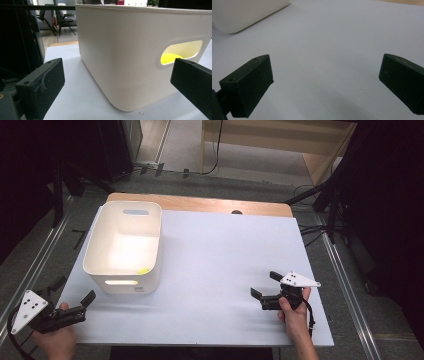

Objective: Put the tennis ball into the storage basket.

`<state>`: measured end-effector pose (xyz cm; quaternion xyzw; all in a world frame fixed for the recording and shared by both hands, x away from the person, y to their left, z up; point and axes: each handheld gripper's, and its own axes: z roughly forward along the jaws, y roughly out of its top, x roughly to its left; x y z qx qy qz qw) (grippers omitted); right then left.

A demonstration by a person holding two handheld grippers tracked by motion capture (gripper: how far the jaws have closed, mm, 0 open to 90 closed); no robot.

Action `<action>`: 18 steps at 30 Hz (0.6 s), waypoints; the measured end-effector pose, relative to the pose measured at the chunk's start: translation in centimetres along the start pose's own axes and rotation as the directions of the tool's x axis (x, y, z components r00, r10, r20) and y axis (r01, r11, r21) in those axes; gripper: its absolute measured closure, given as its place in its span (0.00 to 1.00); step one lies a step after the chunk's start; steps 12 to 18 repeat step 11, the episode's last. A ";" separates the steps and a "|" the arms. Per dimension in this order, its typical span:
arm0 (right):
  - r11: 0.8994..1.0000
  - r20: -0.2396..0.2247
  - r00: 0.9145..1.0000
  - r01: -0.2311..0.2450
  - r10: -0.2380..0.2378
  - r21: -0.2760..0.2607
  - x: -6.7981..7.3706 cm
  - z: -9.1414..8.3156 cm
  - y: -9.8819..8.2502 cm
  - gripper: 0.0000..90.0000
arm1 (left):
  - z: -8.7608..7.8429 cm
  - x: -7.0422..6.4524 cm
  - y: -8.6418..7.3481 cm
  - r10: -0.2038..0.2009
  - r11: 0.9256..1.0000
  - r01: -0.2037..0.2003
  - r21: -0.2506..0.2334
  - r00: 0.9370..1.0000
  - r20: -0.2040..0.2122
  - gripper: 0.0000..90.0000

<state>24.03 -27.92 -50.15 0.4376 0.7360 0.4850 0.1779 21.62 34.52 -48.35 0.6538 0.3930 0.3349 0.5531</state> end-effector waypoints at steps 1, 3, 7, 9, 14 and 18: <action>1.000 0.002 1.000 0.001 -0.001 0.001 0.0 -0.1 -0.1 0.00 | 0.0 0.0 0.0 0.000 1.000 0.000 0.000 1.000 0.001 0.00; 1.000 0.009 1.000 0.002 -0.002 -0.004 0.0 -0.4 -0.3 0.00 | 0.0 0.0 0.0 0.000 1.000 0.000 -0.003 1.000 0.005 0.00; 1.000 0.019 1.000 0.007 -0.007 -0.008 0.0 -0.6 -0.6 0.00 | -0.1 0.2 0.0 -0.008 1.000 0.009 -0.008 1.000 0.006 0.00; 1.000 0.021 1.000 0.006 -0.006 -0.005 0.0 -0.5 -0.7 0.00 | -0.1 0.2 0.0 -0.010 1.000 0.010 -0.009 1.000 0.008 0.00; 1.000 0.018 1.000 0.003 -0.003 -0.004 0.1 -0.5 -0.7 0.00 | -0.1 0.2 0.0 -0.010 1.000 0.010 -0.006 1.000 0.004 0.00; 1.000 0.018 1.000 0.003 -0.003 -0.004 0.1 -0.5 -0.7 0.00 | -0.1 0.2 0.0 -0.010 1.000 0.010 -0.006 1.000 0.004 0.00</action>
